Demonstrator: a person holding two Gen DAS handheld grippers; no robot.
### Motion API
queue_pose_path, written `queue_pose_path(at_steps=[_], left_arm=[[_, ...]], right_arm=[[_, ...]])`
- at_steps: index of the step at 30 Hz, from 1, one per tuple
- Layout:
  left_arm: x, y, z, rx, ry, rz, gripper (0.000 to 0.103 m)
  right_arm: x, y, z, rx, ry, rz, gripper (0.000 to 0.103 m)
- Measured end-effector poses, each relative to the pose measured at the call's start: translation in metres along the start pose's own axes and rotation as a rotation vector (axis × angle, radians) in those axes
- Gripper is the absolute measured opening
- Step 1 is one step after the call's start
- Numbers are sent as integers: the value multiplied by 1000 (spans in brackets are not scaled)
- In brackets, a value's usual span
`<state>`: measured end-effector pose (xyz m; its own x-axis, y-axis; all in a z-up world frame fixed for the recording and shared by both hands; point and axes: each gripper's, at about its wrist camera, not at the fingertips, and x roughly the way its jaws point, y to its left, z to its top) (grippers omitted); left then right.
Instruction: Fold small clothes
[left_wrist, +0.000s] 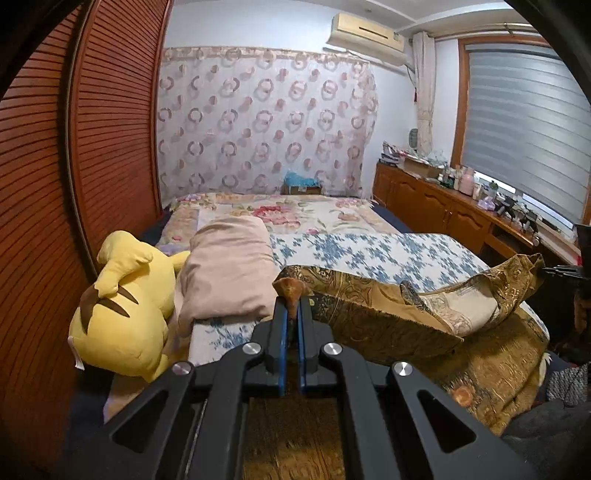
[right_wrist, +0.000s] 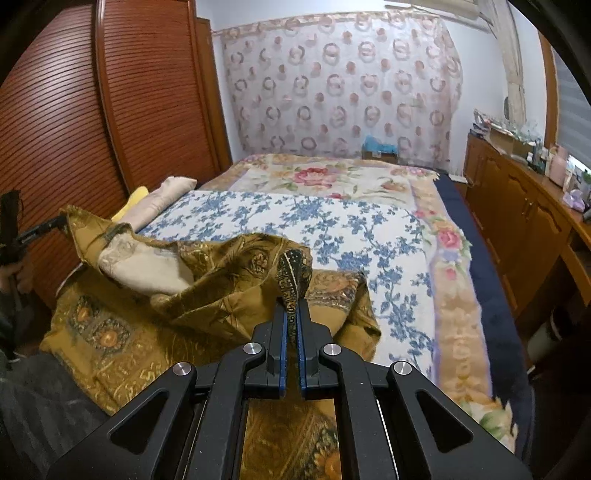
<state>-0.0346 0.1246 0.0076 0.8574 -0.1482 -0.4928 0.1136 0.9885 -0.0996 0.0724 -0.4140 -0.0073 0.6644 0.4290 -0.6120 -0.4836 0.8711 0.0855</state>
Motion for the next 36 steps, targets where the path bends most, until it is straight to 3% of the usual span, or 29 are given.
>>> queue_pose_path(at_steps=[7, 11, 18, 20, 23, 32, 36], left_arm=[[3, 4, -12, 1, 85, 10, 10], [2, 15, -13, -26, 88, 30, 25], [25, 26, -2, -13, 105, 36, 42], [39, 27, 1, -6, 122, 36, 47], [60, 28, 4, 16, 153, 64, 47], [114, 39, 2, 29, 274, 68, 47], [129, 45, -7, 14, 326, 65, 47]], right_arm=[[7, -1, -25, 13, 101, -16, 2], [14, -6, -33, 22, 136, -32, 2], [0, -7, -12, 13, 74, -47, 12], [-1, -9, -5, 15, 56, -58, 19], [8, -12, 5, -1, 49, -77, 33], [73, -33, 15, 15, 131, -78, 37], [95, -42, 12, 25, 167, -100, 44]])
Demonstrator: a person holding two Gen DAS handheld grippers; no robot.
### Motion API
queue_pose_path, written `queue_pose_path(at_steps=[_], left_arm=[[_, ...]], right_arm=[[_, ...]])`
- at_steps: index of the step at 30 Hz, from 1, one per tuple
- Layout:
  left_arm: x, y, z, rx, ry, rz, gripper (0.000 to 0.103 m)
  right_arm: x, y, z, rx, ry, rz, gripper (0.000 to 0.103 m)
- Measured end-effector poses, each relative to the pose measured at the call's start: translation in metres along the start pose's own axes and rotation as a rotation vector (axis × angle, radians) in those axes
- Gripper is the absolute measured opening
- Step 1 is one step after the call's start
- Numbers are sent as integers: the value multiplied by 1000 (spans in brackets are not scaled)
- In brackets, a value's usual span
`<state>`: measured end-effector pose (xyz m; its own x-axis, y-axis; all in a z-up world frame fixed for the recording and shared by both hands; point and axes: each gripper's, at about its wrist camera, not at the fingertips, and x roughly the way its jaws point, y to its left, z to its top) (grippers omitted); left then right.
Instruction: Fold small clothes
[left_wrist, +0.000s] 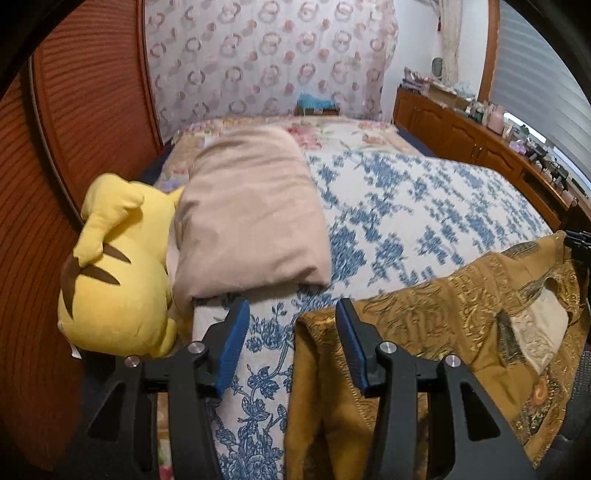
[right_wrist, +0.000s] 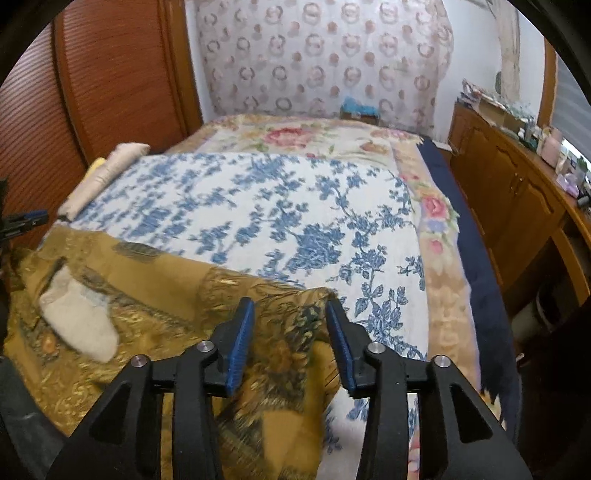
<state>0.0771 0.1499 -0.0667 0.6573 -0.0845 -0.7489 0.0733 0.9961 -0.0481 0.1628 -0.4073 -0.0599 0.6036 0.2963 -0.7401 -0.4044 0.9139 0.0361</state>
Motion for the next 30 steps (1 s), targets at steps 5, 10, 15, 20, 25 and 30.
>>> queue_pose_path(at_steps=[5, 10, 15, 20, 25, 30], left_arm=[[12, 1, -6, 16, 54, -16, 48], [16, 1, -4, 24, 76, -28, 48], [19, 0, -6, 30, 87, -56, 47], [20, -4, -8, 42, 84, -93, 37], [18, -8, -9, 35, 83, -126, 14], [-10, -22, -14, 45, 13, -155, 3]], right_arm=[[23, -11, -4, 20, 58, -28, 53], [35, -17, -12, 33, 96, -12, 58], [35, -17, -11, 40, 88, -3, 61], [36, -9, -10, 7, 88, 25, 56], [34, 3, -13, -39, 66, 36, 17], [18, 5, -19, -20, 20, 104, 6]])
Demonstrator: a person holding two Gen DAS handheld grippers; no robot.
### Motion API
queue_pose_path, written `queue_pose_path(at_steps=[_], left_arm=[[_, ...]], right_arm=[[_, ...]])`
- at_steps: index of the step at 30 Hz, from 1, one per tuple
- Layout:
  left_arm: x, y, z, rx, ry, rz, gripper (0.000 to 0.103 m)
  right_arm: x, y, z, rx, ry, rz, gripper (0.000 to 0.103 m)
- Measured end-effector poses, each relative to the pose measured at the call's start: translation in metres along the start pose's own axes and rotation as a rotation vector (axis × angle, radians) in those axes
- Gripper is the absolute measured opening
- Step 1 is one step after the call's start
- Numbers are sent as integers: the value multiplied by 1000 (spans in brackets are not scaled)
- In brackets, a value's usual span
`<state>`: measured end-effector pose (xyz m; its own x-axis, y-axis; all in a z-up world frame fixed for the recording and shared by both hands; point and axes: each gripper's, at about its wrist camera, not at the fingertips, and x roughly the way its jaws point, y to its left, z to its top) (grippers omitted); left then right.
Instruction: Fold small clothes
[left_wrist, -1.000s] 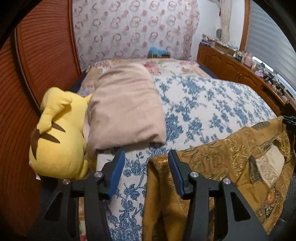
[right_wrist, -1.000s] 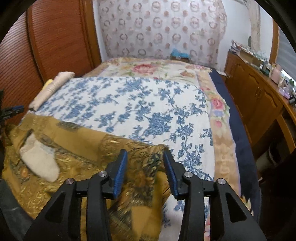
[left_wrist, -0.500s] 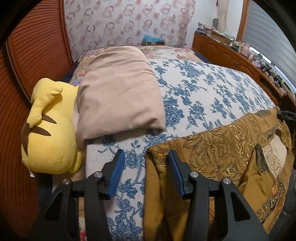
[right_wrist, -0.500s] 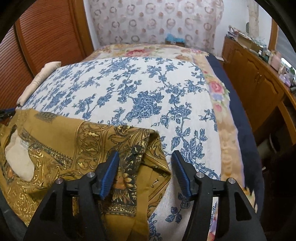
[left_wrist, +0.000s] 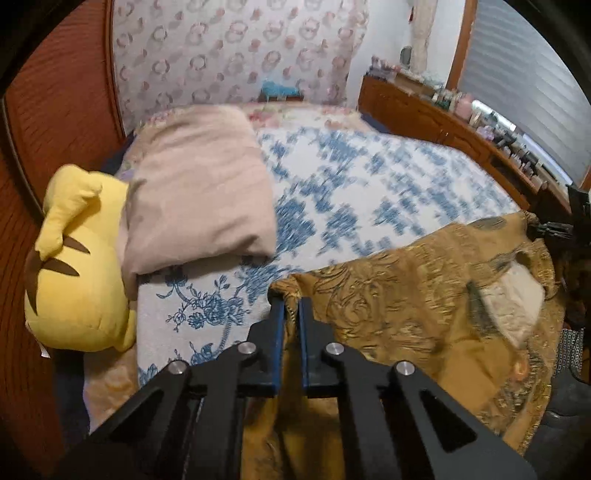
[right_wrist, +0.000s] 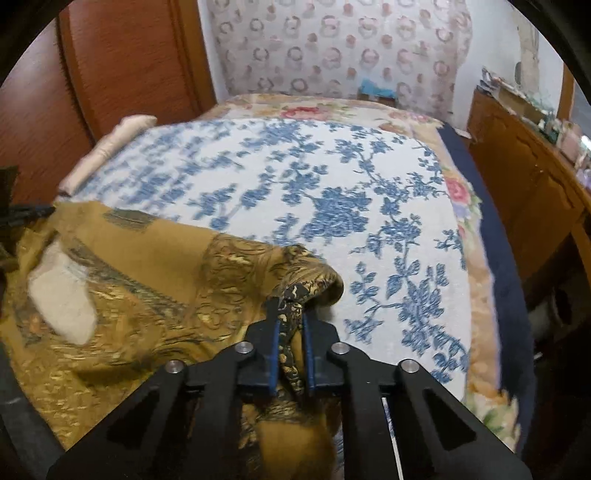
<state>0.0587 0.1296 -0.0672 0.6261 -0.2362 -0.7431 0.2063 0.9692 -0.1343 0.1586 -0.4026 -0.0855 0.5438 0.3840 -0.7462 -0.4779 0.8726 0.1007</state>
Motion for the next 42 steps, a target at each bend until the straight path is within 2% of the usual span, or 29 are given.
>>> queue_pose_path(at_steps=[3, 7, 9, 11, 12, 15, 21, 30, 38, 42], left_arm=[[-33, -10, 1, -14, -93, -13, 3], [-83, -22, 0, -51, -245, -18, 3], [-102, -27, 3, -57, -296, -25, 3], [-121, -32, 9, -36, -320, -106, 3], [-129, -36, 12, -16, -333, -103, 3], [-152, -43, 24, 20, -379, -82, 3], [-204, -49, 55, 61, -513, -66, 3], [-292, -56, 109, 142, -707, 23, 3], [-359, -51, 126, 181, -859, 105, 3], [-375, -43, 128, 177, -902, 114, 3]], right_arm=[[-20, 8, 2, -9, -48, -23, 5], [-60, 25, 12, -31, -138, -3, 4], [-80, 33, 16, -46, -184, 7, 4], [-100, 43, 24, -72, -200, 28, 4], [-108, 48, 26, -85, -201, 11, 4], [-138, 57, 34, -121, -217, -1, 4], [-204, 70, 52, -159, -329, -12, 4], [-288, 100, 109, -268, -467, -91, 4], [-358, 130, 133, -334, -591, -132, 4], [-388, 138, 136, -350, -630, -155, 4]])
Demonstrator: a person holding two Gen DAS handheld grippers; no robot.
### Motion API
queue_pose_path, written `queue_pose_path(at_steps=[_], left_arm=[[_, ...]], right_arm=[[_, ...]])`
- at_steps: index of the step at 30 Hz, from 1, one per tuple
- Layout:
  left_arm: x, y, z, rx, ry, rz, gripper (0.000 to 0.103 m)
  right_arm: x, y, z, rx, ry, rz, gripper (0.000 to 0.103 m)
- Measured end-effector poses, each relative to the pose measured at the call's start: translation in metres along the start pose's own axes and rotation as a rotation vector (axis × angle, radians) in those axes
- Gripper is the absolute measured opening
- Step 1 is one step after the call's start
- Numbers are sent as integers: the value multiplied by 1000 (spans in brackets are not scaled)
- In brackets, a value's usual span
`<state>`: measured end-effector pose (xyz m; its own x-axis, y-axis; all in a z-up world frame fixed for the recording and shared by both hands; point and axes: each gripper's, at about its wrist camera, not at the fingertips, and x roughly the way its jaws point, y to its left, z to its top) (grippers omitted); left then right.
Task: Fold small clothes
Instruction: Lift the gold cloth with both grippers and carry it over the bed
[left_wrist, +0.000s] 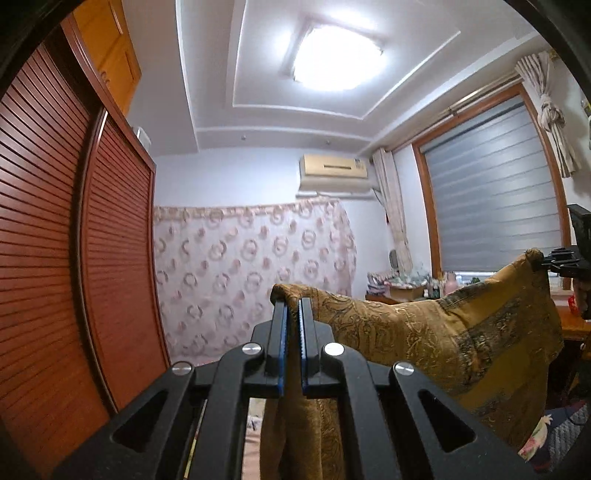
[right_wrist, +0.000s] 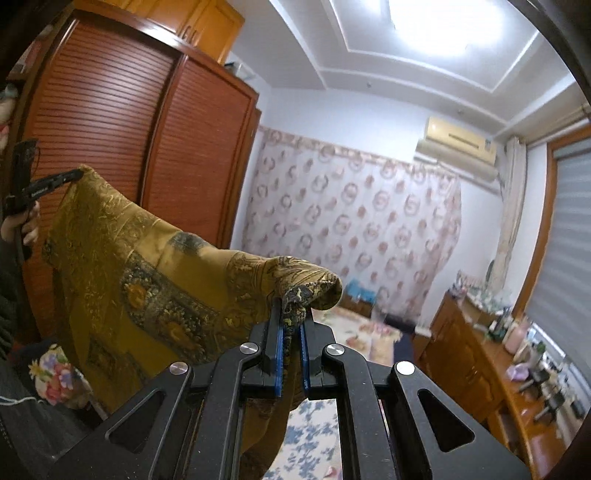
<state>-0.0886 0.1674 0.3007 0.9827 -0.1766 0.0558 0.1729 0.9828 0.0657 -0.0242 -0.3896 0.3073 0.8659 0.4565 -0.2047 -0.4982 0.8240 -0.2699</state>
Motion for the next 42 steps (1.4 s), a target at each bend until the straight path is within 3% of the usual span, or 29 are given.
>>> queue_pose_path(at_steps=[7, 11, 16, 22, 27, 34, 40, 42], left_arm=[[28, 0, -9, 3, 22, 21, 3], [76, -6, -33, 3, 91, 50, 3], [157, 5, -103, -31, 215, 76, 3], [256, 17, -213, -56, 424, 134, 3], [307, 19, -275, -87, 551, 144, 3], [335, 16, -303, -100, 649, 132, 3], [355, 17, -314, -102, 708, 106, 5], [359, 18, -320, -127, 740, 97, 7]], right_arm=[[1, -5, 2, -22, 2, -40, 4], [40, -17, -17, -14, 77, -50, 4], [120, -44, -71, 33, 183, -23, 4], [236, -64, -152, 92, 310, 11, 4], [338, -72, -211, 130, 451, 25, 4], [417, -87, -249, 184, 571, 47, 4], [444, -92, -266, 229, 630, 66, 5], [449, -91, -271, 243, 636, 69, 11]])
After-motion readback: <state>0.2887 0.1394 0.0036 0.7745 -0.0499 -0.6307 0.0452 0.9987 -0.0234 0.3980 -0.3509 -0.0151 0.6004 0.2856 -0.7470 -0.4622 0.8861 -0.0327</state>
